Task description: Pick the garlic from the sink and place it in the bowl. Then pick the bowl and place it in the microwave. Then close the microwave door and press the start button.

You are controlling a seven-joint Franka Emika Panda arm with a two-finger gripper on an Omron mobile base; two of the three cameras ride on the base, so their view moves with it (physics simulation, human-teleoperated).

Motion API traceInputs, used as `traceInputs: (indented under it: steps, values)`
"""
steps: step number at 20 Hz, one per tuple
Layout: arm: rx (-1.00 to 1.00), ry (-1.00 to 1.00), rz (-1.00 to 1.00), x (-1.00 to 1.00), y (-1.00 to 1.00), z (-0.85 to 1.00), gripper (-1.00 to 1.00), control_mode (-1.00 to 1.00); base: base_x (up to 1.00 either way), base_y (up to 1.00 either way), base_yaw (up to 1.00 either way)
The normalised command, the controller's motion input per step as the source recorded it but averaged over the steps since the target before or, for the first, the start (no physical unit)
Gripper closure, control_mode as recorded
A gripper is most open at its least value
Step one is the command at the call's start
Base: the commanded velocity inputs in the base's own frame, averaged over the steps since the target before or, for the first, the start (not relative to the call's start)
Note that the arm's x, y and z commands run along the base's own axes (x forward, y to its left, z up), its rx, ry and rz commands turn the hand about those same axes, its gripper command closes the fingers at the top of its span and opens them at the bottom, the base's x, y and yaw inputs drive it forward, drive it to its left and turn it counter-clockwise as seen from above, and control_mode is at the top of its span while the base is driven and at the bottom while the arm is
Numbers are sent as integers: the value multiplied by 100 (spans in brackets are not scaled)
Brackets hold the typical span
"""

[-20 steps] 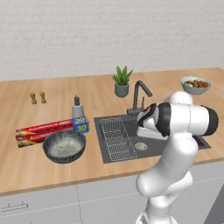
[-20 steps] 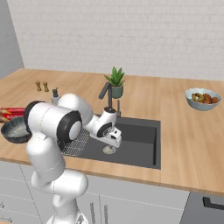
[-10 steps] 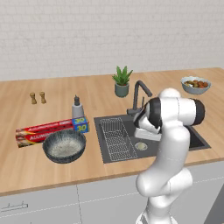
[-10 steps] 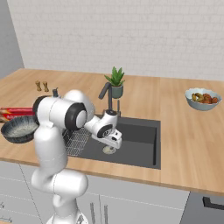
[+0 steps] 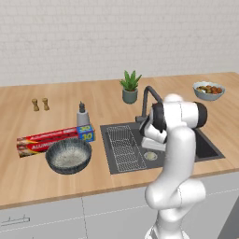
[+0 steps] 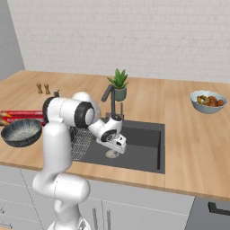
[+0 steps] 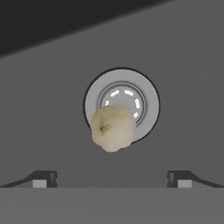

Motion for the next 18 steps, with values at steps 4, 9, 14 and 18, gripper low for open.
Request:
traceInputs:
  steps: [4, 9, 14, 18]
  values:
    - [0, 0, 0, 25, 0, -35, -100, -100, 0, 0, 0]
    - [1, 0, 0, 24, 0, -31, -100, -100, 0, 0, 0]
    - [2, 0, 0, 6, 0, -26, -100, -100, 0, 0, 0]
    - [0, 0, 0, 0, 0, -20, -100, -100, 0, 0, 0]
